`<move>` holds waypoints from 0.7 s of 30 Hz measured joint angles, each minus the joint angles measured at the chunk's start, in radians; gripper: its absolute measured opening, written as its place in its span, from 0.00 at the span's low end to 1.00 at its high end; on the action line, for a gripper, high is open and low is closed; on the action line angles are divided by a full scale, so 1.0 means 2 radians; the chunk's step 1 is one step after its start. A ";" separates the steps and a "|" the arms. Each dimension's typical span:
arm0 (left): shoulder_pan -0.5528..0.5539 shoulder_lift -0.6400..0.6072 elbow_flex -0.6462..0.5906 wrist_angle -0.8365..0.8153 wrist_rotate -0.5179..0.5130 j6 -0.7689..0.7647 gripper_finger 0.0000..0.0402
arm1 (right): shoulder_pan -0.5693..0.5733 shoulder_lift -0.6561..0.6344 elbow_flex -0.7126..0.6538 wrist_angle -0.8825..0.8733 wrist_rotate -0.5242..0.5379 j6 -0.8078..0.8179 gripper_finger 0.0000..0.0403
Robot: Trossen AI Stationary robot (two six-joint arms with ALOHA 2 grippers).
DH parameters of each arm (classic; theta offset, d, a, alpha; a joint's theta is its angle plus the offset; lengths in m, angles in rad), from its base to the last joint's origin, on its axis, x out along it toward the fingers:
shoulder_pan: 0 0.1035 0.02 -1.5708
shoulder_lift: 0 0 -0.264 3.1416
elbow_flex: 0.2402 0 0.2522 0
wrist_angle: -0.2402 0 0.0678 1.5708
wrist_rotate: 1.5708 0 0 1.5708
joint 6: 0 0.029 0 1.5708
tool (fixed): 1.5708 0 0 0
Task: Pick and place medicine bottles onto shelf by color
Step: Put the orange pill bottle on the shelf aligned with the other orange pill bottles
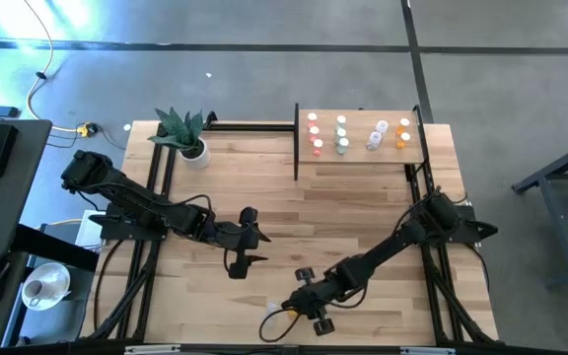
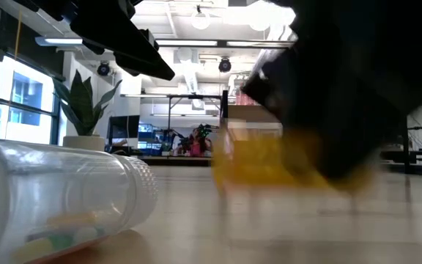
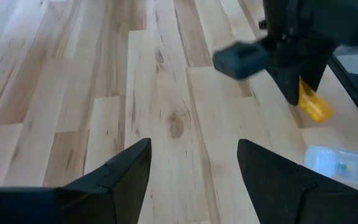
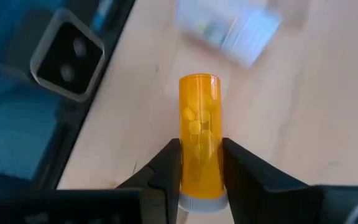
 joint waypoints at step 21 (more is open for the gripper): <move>0.002 0.000 0.000 0.088 0.068 -0.058 0.57 | -0.030 -0.160 0.000 -0.128 0.211 -0.215 0.22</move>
